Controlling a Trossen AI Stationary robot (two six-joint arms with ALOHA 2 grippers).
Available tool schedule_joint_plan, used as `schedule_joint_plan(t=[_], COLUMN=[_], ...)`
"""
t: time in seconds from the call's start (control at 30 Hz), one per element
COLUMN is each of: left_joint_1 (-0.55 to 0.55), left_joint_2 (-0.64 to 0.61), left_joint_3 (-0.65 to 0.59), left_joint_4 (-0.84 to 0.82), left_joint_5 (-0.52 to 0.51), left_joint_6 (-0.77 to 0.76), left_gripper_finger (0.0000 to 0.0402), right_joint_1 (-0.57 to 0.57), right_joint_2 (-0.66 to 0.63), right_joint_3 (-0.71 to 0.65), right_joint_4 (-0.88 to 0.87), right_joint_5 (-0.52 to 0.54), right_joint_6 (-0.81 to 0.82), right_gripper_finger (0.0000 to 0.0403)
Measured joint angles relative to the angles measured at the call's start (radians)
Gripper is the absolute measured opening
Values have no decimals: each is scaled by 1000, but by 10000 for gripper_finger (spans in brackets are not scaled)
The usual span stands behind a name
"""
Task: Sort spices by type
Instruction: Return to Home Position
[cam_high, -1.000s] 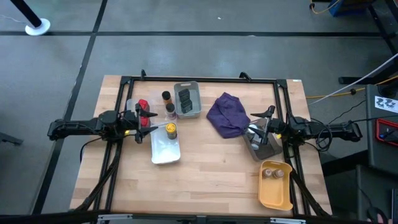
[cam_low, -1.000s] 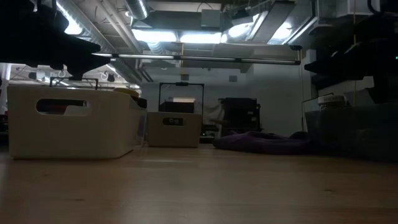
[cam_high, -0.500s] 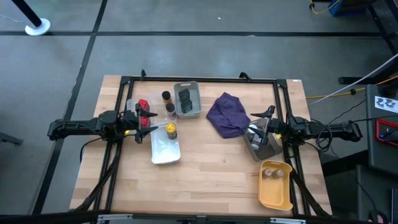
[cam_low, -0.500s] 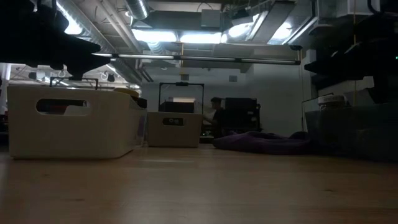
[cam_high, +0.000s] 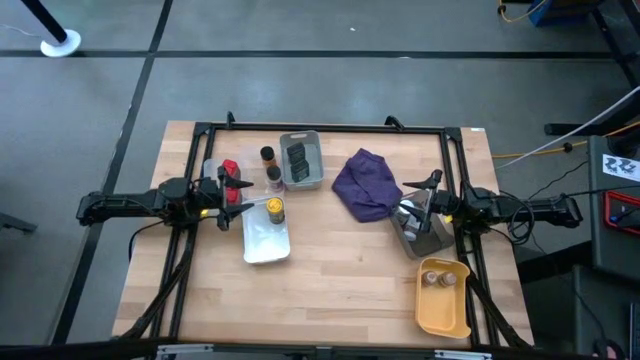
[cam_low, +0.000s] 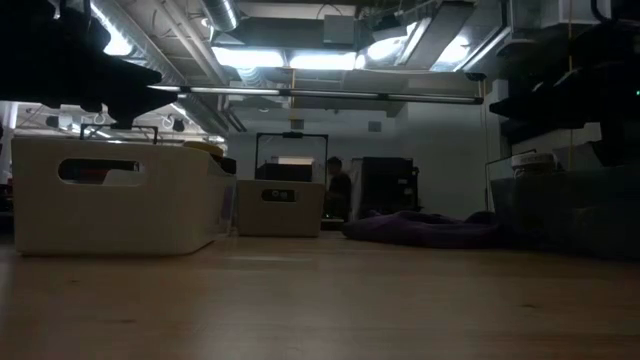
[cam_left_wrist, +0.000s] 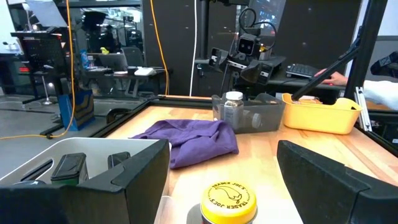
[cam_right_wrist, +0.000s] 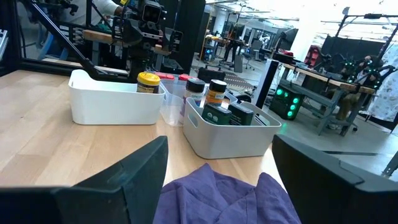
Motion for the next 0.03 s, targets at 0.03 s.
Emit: schedule_joint_plan(t=[0.03], left_joint_1=[0], left_joint_2=[0], left_joint_3=[0], left_joint_4=[0], left_joint_5=[0], left_joint_6=[0], left_gripper_finger=[282], right_joint_1=[0], right_joint_2=[0], right_joint_3=[0], right_joint_4=[0], right_joint_5=[0], right_joint_6=[0], right_gripper_finger=[287])
